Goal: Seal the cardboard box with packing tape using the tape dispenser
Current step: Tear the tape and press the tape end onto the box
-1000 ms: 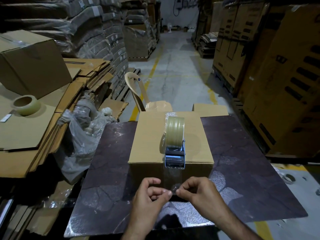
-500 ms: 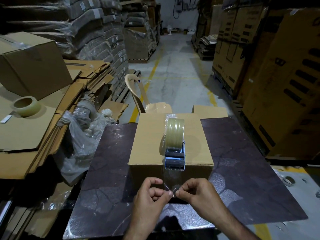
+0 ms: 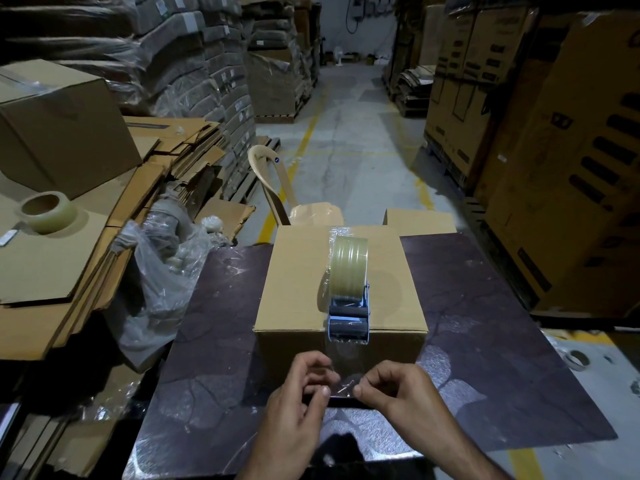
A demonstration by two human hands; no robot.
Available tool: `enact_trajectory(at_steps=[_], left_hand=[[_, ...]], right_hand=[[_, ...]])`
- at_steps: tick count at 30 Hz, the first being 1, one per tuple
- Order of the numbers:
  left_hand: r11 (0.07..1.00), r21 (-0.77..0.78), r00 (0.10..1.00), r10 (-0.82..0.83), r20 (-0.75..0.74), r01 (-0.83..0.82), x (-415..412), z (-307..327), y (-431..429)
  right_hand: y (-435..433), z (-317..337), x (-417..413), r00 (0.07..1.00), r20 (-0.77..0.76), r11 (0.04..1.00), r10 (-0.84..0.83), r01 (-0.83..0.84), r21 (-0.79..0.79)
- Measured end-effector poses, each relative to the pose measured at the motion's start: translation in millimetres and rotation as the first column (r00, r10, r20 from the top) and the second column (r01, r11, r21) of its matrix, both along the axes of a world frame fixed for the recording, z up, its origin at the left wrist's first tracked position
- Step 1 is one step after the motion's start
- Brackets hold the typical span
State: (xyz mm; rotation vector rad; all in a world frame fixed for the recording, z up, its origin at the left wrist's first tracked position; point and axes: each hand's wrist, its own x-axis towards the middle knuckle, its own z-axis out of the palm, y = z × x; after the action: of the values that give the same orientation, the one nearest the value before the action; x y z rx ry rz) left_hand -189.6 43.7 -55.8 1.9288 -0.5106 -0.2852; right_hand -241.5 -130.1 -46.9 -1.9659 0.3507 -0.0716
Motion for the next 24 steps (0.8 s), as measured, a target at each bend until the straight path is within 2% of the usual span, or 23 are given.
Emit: enact_trajectory(at_steps=[2, 4, 9, 15, 18, 24], left_hand=[[0.999, 0.039, 0.991, -0.041, 0.129, 0.036, 2, -2, 1], [0.999, 0.039, 0.979, -0.042, 0.198, 0.035, 3, -3, 0], [0.998, 0.060, 0.971, -0.011, 0.241, -0.003, 6, -8, -2], [0.994, 0.093, 0.965, 0.027, 0.261, -0.054, 4, -10, -3], [0.993, 0.102, 0.957, 0.026, 0.288, -0.057, 5, -10, -1], [0.996, 0.078, 0.980, 0.023, 0.197, -0.039, 4, -2, -2]], right_hand=[[1, -2, -2, 0.999, 0.050, 1.000, 0.013, -0.013, 0.004], [0, -4, -4, 0.994, 0.106, 0.998, 0.039, -0.034, -0.047], [-2, -11, -7, 0.948, 0.294, 0.963, 0.120, -0.039, -0.268], [-5, -21, -10, 0.826, 0.494, 0.851, 0.271, 0.034, -0.524], [-7, -23, -10, 0.787, 0.539, 0.841, 0.300, 0.049, -0.539], [-4, -17, -5, 0.817, 0.538, 0.910, 0.208, 0.040, -0.413]])
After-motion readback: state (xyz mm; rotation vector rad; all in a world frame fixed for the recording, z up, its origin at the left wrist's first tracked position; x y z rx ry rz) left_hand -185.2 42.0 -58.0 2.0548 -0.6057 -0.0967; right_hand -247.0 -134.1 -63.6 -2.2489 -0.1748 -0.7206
